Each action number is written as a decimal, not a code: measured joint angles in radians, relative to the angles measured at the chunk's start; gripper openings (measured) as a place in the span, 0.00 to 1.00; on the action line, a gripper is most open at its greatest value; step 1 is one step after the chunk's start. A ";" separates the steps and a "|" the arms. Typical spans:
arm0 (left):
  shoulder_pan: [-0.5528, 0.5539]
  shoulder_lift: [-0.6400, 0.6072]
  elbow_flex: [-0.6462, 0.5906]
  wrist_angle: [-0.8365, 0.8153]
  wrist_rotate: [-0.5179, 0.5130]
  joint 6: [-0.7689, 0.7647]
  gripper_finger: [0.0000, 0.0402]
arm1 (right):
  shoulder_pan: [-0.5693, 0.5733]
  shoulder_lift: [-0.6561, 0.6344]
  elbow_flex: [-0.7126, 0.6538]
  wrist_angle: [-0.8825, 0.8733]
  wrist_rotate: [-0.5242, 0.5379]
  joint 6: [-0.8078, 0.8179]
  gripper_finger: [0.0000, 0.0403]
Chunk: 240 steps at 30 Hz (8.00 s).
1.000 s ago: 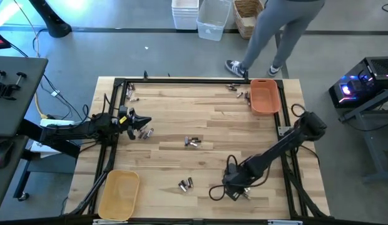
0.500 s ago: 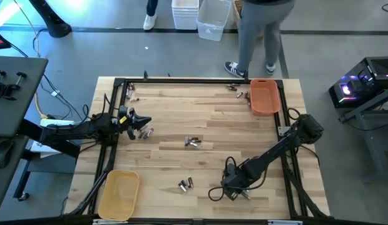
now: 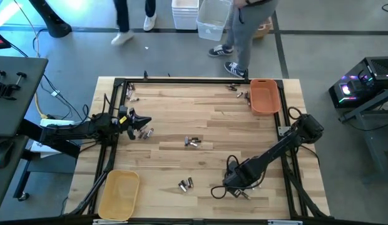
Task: Sort batteries
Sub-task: Put the black battery into the orange bin
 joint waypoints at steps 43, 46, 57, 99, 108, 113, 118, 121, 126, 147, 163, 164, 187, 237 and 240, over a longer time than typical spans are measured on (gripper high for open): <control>0.000 0.000 0.000 0.000 0.000 0.000 0.00 | -0.597 -0.318 0.059 -0.457 0.717 -0.109 0.04; 0.000 0.000 0.000 0.000 0.000 0.000 0.00 | -0.757 -0.362 0.002 -0.435 0.774 -0.145 0.04; 0.000 0.000 0.000 0.000 0.000 0.000 0.00 | -1.190 -0.412 -0.234 -0.154 0.741 -0.355 0.04; 0.000 0.000 0.000 0.000 0.000 0.000 0.00 | 0.206 -0.284 -0.121 0.244 0.092 0.157 0.45; 0.000 0.000 0.000 0.000 0.000 0.000 0.00 | 0.237 0.010 0.064 0.031 0.148 0.100 0.45; 0.000 0.000 0.000 0.000 0.000 0.000 0.00 | 0.230 0.091 0.132 -0.014 0.143 0.085 0.45; 0.000 0.000 0.000 0.000 0.000 0.000 0.00 | 0.231 0.150 0.135 0.003 0.103 0.070 0.45; 0.000 0.000 0.000 0.000 0.000 0.000 0.00 | 0.229 0.171 0.138 0.004 0.087 0.050 0.43; 0.000 0.000 0.000 0.000 0.000 0.000 0.00 | 0.230 0.178 0.138 -0.012 0.091 0.044 0.16; 0.000 0.000 0.000 0.000 0.000 0.000 0.00 | -0.549 -0.261 0.132 -0.448 0.796 -0.235 0.04; 0.000 0.000 0.000 0.000 0.000 0.000 0.00 | -1.232 -0.280 -0.082 -0.305 0.714 -0.429 0.06; 0.000 0.000 0.000 0.000 0.000 0.000 0.00 | -1.246 -0.280 -0.096 -0.295 0.697 -0.432 0.08; 0.000 0.000 0.000 0.000 0.000 0.000 0.00 | -0.896 -0.464 0.055 -0.022 0.463 -0.506 0.46; 0.000 0.000 0.000 0.000 0.000 0.000 0.00 | -0.172 0.707 1.163 -0.338 0.301 0.120 0.47; 0.000 0.000 0.000 0.000 0.000 0.000 0.00 | -0.172 0.707 1.163 -0.348 0.302 0.117 0.47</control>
